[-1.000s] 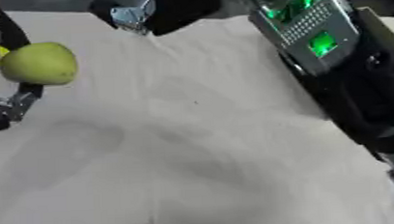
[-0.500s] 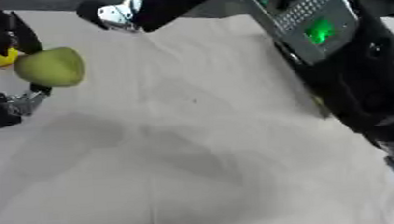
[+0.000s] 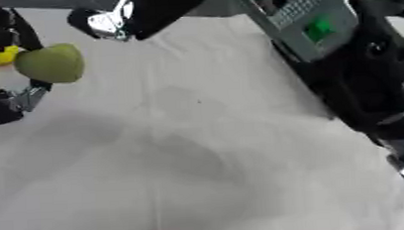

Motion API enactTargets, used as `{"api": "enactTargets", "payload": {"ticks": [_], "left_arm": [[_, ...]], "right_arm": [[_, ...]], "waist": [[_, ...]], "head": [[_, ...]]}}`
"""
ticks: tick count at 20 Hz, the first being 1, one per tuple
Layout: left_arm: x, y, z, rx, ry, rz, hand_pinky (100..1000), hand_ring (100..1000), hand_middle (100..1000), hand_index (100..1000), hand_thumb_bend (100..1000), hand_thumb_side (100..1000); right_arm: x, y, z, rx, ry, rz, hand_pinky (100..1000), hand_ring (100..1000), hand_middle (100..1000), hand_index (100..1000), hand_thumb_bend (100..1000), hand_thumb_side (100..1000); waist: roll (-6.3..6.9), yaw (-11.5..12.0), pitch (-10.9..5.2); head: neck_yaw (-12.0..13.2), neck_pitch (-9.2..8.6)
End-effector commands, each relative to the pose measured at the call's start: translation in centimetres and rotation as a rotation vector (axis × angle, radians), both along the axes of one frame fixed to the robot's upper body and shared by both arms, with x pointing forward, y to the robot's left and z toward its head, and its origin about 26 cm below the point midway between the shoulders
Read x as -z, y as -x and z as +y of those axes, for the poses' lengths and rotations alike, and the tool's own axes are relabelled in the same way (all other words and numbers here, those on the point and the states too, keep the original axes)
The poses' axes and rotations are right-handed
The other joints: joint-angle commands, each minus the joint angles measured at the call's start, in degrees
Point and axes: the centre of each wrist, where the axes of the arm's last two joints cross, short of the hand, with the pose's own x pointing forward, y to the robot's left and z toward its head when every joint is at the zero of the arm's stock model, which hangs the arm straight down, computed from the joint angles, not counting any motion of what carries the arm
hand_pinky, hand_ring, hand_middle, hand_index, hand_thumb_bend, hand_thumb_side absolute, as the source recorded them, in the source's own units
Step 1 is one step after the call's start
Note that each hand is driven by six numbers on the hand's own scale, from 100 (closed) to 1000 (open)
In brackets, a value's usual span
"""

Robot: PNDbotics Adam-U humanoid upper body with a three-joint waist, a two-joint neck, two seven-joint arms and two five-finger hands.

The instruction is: Pick up the objects with one hand, pass them to the other hand, and then place them into the box on the other side of the table.

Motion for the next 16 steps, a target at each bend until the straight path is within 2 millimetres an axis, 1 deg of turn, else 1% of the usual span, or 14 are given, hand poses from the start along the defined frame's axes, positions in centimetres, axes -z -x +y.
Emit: {"api": "enactTargets", "payload": {"ticks": [1, 10, 11, 13, 15, 16], "left_arm": [[-1.2, 0.2, 0.1, -0.017, 0.032, -0.034, 384, 513, 519, 573, 100, 100], [-1.9, 0.8, -0.3, -0.003, 0.069, -0.027, 379, 511, 518, 575, 100, 103], [-2.0, 0.9, -0.3, -0.003, 0.069, -0.025, 377, 510, 517, 575, 100, 104], [-2.0, 0.9, -0.3, -0.005, 0.070, -0.016, 376, 509, 517, 575, 100, 103], [-2.1, 0.9, -0.3, -0.008, 0.065, -0.012, 378, 510, 517, 575, 100, 100], [-2.1, 0.9, -0.3, -0.010, 0.063, -0.010, 378, 510, 517, 575, 100, 100]], "right_arm": [[-0.7, 0.6, 0.1, -0.007, 0.022, -0.026, 658, 615, 654, 750, 298, 457], [-0.1, 0.5, 0.6, -0.017, 0.062, 0.018, 649, 613, 654, 749, 292, 473], [-0.1, 0.6, 0.7, -0.019, 0.066, 0.018, 634, 603, 653, 752, 294, 476], [0.0, 0.6, 0.9, -0.023, 0.081, 0.019, 582, 596, 658, 767, 305, 477], [0.2, 0.6, 1.2, -0.026, 0.106, 0.019, 414, 563, 665, 782, 314, 485], [0.3, 0.6, 1.3, -0.028, 0.119, 0.021, 379, 552, 668, 785, 316, 484]], "waist": [[-0.23, -0.15, -2.63], [0.10, -0.21, -2.57], [0.10, -0.22, -2.58], [0.11, -0.22, -2.65], [0.13, -0.20, -2.78], [0.15, -0.20, -2.85]], "head": [[0.18, 0.19], [0.47, -0.51], [0.47, -0.49], [0.46, -0.33], [0.47, -0.13], [0.47, -0.05]]}}
